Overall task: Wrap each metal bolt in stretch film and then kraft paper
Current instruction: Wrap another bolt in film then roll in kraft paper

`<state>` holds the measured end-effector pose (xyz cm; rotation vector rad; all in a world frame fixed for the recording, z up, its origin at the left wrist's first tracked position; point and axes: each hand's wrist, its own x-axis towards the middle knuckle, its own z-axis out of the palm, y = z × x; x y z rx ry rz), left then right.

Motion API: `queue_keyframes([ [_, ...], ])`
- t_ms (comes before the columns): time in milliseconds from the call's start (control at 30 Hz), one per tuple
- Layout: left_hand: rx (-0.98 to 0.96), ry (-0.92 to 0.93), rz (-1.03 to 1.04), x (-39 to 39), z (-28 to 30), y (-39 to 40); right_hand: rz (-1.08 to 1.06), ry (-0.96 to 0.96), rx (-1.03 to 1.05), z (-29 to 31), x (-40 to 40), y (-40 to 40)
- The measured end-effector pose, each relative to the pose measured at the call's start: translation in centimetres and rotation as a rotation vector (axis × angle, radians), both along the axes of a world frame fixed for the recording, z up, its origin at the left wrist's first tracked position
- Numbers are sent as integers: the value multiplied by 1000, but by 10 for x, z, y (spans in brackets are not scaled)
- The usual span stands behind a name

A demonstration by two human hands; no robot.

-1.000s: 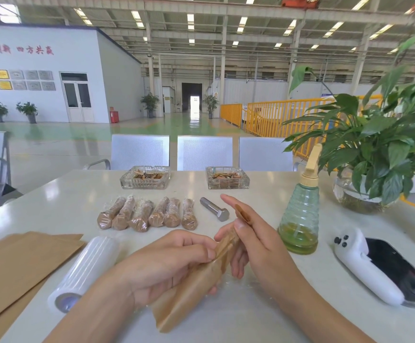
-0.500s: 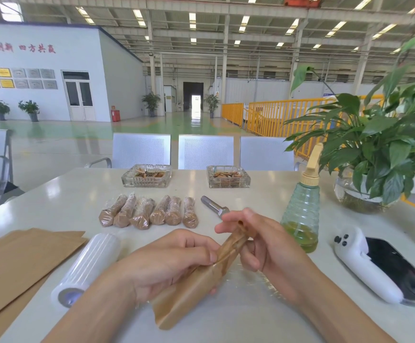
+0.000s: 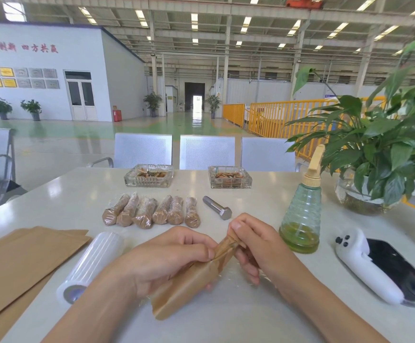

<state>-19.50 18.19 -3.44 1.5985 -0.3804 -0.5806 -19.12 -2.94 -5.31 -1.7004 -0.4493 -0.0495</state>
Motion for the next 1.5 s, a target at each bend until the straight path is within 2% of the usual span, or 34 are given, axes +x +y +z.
queue_keyframes([
  [100, -4, -8, -2, 0, 0, -2, -32, 30, 20, 0, 0, 0],
  [233, -111, -31, -40, 4, 5, 2, -84, 80, 97, 1, 0, -1],
  [300, -164, 6, -33, 8, 7, 7, -95, 124, 211, 4, 0, -4],
  [433, -435, 186, 14, 13, 8, 11, -64, 240, 476, 8, 2, -8],
  [500, -454, 111, 122, 13, 6, 5, -45, 316, 584, 9, 4, -9],
  [600, -136, -239, 228, 9, -6, -7, -11, 407, 670, 9, 6, -9],
  [633, -53, -348, 209, 7, -9, -12, 8, 413, 667, 10, 5, -8],
  [700, -55, -475, 187, 4, -13, -24, 50, 390, 609, 9, 4, -4],
  [833, -209, -511, 309, 4, -12, -39, 147, 327, 569, 2, 1, 6],
  [933, -256, -540, 350, 3, -12, -37, 239, 269, 500, 2, -1, 11],
  [1000, -307, -510, 371, 2, -13, -35, 262, 235, 493, 3, -4, 13],
  [1200, -407, -255, 393, 5, -16, -34, 207, 62, 464, 1, -10, 20],
  [1500, -474, -128, 442, 10, -17, -31, 83, -96, 351, -3, -11, 26],
])
